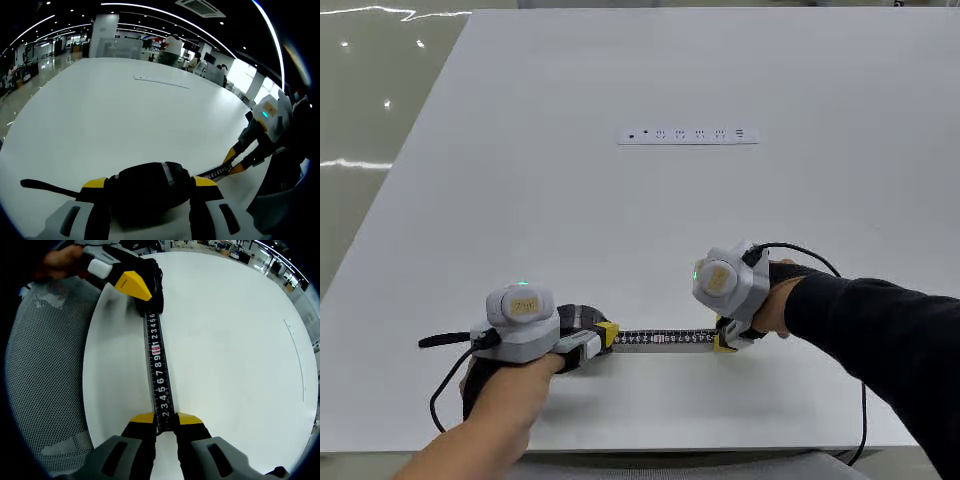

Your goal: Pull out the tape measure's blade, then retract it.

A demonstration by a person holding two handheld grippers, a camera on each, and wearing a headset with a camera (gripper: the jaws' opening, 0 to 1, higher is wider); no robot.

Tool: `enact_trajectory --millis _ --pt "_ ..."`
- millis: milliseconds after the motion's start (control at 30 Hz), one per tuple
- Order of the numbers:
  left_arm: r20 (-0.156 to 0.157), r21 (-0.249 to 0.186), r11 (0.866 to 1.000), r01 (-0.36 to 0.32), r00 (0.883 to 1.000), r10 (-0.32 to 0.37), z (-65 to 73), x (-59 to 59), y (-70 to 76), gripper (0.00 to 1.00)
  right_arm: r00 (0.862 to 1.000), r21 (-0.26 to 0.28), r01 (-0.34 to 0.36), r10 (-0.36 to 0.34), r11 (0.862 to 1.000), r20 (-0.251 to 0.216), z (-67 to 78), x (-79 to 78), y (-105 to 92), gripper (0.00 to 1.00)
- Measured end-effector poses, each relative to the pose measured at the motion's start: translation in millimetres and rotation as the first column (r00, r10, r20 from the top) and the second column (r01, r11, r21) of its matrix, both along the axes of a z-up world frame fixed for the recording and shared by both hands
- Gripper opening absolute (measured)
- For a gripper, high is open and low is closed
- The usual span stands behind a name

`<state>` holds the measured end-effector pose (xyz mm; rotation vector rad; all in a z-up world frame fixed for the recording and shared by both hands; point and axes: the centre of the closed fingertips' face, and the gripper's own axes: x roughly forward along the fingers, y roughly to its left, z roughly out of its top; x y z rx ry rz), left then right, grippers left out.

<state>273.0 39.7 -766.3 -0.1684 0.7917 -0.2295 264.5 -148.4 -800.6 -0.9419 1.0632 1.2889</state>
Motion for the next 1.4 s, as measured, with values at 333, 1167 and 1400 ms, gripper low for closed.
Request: enact_trajectory --millis 333,1167,1400 --pt "0.0 0.0 1.0 0.0 1.0 0.0 0.5 0.5 -0.1 0.6 1.0 0.012 0.002 -0.002 1.0 -0.005 0.5 0.0 3.5 0.11" --pt "0.0 -0.002 1.0 0.0 1.0 0.0 -0.1 0.4 0.8 0.6 1.0 0.017 0.005 -0.005 1.0 -0.006 -0.2 -0.3 12.4 0.11" --pt "0.0 -0.001 1.0 0.001 1.0 -0.001 -0.2 0.4 0.8 0.6 1.0 0.018 0.004 -0.004 1.0 -0.006 -0.4 -0.1 12.6 0.11"
